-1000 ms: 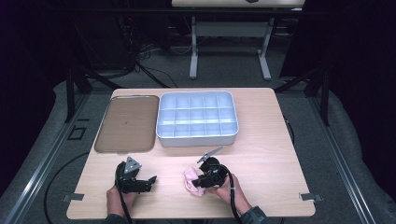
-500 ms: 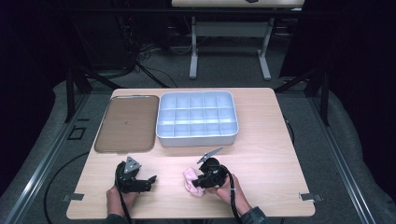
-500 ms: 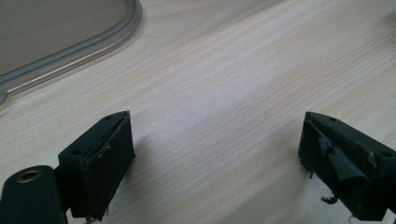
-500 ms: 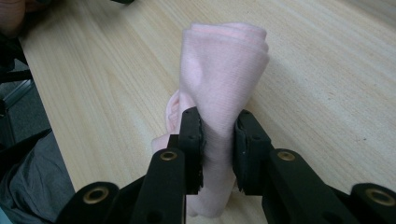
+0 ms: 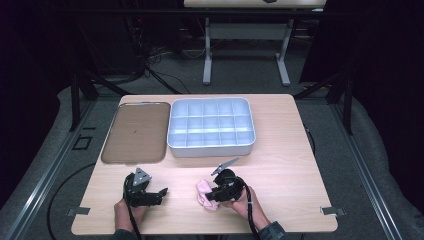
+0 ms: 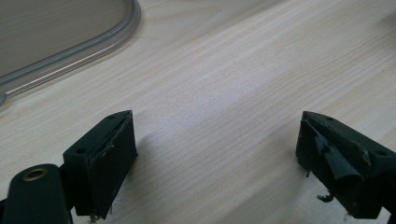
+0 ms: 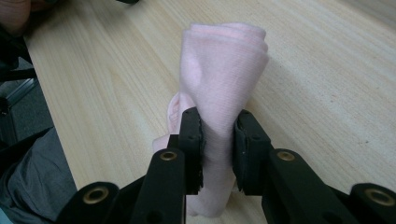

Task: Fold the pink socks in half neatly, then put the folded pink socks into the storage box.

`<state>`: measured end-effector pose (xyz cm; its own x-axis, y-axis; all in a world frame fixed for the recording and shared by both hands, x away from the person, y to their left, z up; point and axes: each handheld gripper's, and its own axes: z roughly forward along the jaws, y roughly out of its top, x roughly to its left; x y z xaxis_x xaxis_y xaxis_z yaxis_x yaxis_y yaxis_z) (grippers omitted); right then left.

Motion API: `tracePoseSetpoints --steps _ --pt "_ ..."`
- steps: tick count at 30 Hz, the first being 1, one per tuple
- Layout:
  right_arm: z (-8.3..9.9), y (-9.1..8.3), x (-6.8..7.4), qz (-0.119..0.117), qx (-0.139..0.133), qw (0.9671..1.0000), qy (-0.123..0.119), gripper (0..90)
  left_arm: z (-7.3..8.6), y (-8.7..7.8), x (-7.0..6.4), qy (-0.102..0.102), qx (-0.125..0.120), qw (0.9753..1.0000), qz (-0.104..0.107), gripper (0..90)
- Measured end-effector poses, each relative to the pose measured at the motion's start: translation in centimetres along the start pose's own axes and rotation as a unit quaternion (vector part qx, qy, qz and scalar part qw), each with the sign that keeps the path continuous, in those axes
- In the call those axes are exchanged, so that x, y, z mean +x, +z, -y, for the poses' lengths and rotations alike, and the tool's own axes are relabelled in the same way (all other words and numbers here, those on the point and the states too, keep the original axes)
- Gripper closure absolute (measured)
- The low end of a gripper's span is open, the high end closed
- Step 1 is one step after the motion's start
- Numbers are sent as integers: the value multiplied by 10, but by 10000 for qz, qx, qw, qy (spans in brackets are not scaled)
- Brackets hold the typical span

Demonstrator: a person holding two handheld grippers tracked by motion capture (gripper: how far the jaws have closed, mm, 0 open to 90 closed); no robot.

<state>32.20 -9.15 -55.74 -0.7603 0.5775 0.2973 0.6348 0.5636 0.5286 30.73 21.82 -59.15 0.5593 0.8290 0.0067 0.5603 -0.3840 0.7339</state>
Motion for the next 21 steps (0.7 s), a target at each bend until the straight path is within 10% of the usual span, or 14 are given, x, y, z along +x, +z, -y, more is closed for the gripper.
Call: tracePoseSetpoints --steps 21 --pt "-11 -30 10 206 -499 9982 -271 756 0 0 0 5 1 10000 -4 119"
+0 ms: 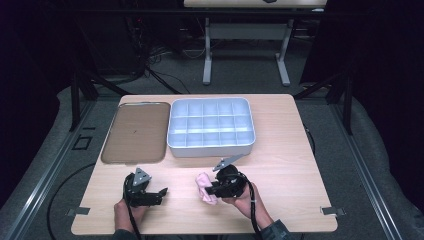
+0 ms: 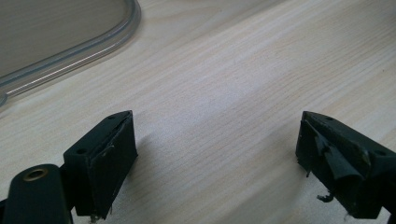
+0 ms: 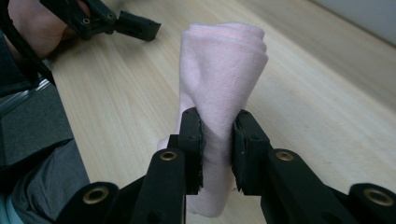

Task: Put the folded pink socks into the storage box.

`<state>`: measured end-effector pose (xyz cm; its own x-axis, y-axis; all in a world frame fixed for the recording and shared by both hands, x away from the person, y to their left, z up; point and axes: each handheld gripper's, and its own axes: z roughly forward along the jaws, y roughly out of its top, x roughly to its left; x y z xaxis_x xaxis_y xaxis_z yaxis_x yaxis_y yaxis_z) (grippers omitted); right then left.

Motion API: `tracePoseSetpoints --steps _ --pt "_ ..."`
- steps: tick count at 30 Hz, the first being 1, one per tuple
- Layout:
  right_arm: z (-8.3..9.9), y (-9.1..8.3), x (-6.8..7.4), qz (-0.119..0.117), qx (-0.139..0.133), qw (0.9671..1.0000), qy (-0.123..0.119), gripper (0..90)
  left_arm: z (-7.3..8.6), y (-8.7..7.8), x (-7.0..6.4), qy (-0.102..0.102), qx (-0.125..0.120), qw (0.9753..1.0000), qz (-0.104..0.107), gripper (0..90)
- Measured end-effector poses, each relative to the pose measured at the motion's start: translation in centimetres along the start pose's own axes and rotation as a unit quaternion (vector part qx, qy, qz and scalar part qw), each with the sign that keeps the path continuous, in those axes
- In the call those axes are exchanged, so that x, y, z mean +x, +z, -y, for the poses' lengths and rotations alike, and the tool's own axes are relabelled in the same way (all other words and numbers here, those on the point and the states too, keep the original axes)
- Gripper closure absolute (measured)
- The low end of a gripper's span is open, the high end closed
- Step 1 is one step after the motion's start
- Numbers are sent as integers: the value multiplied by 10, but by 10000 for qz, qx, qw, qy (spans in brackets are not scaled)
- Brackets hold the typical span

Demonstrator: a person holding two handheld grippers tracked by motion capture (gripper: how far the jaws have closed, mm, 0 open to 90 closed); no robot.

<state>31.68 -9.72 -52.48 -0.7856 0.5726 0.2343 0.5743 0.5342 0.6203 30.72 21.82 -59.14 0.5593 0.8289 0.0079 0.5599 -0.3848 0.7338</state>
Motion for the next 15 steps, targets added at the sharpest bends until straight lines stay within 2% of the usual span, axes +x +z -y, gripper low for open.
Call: tracePoseSetpoints --steps 6,15 --pt "-3 -15 -4 163 -209 9996 3 755 0 0 0 -13 -2 10000 3 119" --pt "-4 -28 -10 249 -296 9992 24 754 0 0 0 -8 -2 10000 -1 119"
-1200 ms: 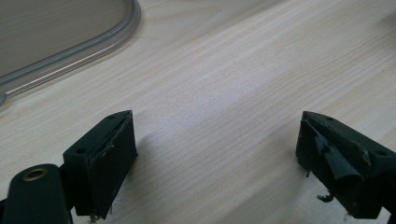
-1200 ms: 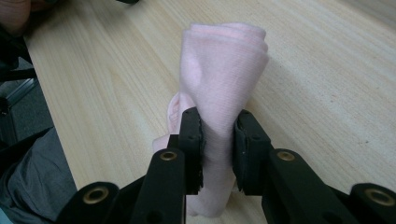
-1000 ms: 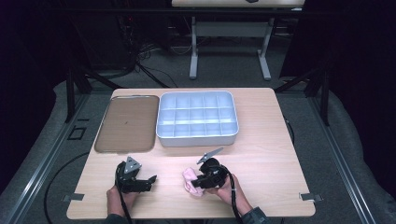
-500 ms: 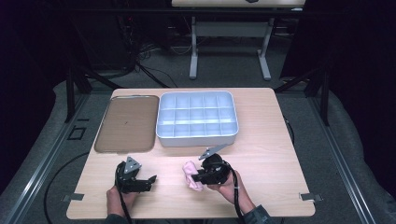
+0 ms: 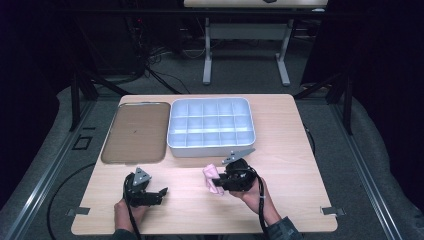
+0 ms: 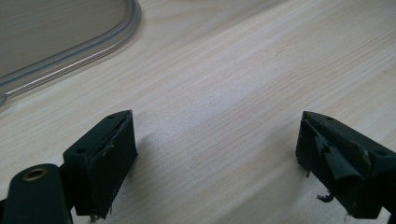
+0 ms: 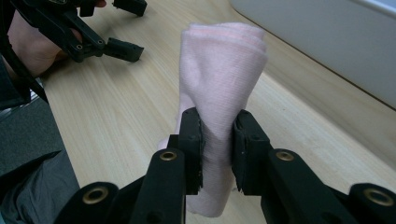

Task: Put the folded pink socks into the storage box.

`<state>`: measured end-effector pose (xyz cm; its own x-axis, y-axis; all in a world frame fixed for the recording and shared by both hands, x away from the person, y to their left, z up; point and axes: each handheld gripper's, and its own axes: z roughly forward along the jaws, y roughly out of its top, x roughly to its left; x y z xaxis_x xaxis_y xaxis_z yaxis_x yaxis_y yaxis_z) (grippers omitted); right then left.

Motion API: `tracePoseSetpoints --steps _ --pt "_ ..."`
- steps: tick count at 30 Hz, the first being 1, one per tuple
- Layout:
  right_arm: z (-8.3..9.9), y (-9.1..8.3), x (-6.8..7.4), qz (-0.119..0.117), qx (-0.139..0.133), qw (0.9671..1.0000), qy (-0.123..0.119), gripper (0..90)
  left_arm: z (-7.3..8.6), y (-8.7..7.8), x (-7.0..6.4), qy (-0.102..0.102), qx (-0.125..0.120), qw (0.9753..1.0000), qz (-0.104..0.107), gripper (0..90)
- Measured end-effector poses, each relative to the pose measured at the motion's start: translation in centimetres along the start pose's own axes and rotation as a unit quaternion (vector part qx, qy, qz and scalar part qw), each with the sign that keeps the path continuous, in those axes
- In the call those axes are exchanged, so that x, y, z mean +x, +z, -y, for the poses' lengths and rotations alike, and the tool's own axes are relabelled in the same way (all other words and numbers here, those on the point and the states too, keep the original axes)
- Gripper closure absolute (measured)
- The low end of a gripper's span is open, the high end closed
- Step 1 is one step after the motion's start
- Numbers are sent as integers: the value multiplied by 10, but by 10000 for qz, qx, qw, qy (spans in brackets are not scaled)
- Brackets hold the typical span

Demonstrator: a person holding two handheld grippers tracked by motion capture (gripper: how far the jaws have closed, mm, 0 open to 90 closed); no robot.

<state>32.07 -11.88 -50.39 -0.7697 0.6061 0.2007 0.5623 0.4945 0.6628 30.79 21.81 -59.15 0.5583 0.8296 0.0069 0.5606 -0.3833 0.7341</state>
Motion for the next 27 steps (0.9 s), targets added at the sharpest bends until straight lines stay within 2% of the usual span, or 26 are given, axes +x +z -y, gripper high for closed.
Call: tracePoseSetpoints --steps 11,16,27 --pt "-6 -23 -9 225 -324 9992 16 754 0 0 0 -8 -1 10000 2 119" --pt "-9 -33 -13 420 -520 9978 54 754 0 0 0 -25 -4 10000 4 119" --pt "-16 -52 -16 632 -768 9950 48 753 0 0 0 -19 -9 10000 -6 119"
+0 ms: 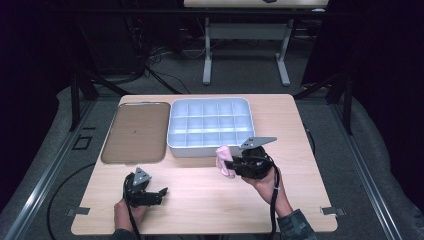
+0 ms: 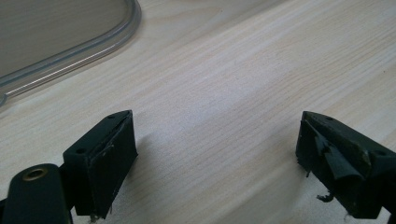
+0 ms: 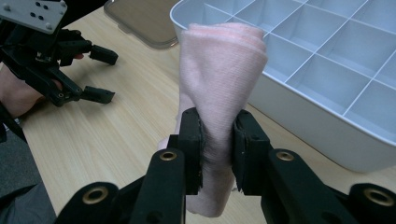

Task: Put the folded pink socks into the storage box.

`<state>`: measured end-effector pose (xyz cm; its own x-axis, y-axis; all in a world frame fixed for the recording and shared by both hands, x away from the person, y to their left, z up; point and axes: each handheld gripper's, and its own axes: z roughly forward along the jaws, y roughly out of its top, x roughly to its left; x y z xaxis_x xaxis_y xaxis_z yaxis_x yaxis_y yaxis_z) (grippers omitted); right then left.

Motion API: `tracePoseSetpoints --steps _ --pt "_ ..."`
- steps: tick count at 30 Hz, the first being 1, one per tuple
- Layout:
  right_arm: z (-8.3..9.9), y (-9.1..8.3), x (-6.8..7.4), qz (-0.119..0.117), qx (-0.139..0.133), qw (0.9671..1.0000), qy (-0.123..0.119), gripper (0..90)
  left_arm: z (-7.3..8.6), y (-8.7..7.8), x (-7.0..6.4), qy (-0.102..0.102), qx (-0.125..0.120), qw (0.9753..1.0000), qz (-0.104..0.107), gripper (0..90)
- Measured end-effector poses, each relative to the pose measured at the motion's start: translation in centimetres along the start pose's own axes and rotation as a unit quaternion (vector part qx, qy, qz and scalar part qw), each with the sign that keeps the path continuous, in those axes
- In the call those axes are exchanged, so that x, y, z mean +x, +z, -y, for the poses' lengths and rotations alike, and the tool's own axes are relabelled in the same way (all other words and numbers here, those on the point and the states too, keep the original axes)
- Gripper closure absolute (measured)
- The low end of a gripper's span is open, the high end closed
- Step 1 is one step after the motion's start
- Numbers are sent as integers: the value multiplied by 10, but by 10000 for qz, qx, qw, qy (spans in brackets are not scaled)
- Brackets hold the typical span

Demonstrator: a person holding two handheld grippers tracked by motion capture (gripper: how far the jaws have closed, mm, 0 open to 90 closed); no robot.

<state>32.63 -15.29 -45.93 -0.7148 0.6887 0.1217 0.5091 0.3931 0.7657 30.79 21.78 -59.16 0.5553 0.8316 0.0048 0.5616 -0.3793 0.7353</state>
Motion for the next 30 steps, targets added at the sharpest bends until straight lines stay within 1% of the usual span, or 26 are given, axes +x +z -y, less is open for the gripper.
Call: tracePoseSetpoints --steps 8,18,24,30 --pt "-4 -9 -8 139 -149 9998 92 753 0 0 0 15 -1 10000 -1 119" --pt "-16 -14 -15 317 -267 9991 57 752 0 0 0 15 -3 10000 -3 119" --pt "-22 -15 -24 444 -315 9985 103 752 0 0 0 18 -3 10000 -4 119" --pt "-27 -14 -35 543 -319 9978 189 752 0 0 0 22 -2 10000 -9 119"
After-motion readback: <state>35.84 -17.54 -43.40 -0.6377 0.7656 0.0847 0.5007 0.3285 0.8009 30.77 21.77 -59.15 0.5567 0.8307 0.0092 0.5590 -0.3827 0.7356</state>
